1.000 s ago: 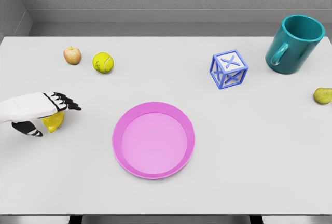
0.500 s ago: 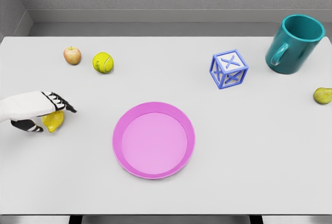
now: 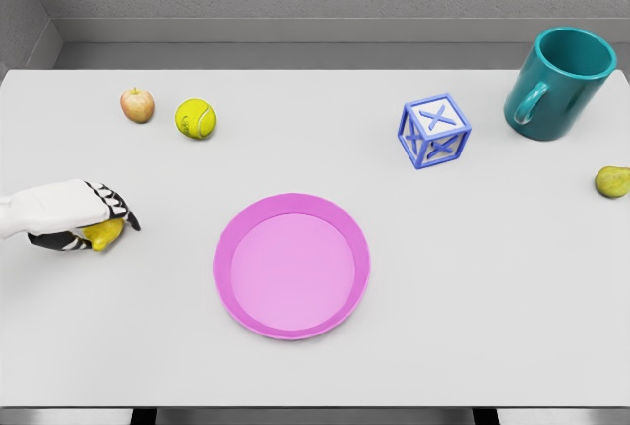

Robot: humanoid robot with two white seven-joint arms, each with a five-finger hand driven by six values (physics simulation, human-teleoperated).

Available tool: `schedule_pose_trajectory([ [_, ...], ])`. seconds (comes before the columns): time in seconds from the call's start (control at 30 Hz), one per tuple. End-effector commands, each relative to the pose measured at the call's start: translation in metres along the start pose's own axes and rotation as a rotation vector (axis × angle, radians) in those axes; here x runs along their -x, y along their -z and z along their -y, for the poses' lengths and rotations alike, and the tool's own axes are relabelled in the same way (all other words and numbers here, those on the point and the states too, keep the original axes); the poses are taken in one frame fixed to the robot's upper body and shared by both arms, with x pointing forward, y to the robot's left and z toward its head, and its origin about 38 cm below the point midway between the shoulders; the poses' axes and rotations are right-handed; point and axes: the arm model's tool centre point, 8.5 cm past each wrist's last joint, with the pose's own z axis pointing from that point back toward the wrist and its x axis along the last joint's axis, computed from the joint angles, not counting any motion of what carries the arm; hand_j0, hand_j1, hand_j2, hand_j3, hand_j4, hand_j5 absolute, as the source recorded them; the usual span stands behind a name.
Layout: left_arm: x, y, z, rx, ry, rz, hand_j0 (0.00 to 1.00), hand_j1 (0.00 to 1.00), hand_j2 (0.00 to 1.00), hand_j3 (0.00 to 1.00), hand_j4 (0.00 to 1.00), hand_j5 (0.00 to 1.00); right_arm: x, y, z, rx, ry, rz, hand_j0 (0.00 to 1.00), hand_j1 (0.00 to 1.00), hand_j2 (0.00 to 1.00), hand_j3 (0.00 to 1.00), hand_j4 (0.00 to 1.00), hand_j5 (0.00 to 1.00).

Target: Put the lemon on the plate with left arm

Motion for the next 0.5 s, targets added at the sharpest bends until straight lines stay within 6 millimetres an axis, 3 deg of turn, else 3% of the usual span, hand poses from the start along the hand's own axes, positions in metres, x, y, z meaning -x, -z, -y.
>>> schedule_pose_trajectory([
  [0.0,-0.0007,0.0006,0.0010,0.003,-0.003,0.004,0.64,0.64,0.64,0.64,0.64,0.64,0.0000,0.0000,0.0000,0.000,0.000,0.000,1.00,1.00,1.00,1.00,1.00,1.00],
  [0.2,-0.0038,0.0020,0.0005,0.024,0.001,0.014,0.57,0.57,0.57,0.57,0.57,0.57,0.0000,0.0000,0.0000,0.000,0.000,0.000,1.00,1.00,1.00,1.00,1.00,1.00],
  [0.47,-0.0031,0.0027,-0.0043,0.021,0.002,0.012,0.56,0.56,0.56,0.56,0.56,0.56,0.0000,0.0000,0.0000,0.000,0.000,0.000,1.00,1.00,1.00,1.00,1.00,1.00],
])
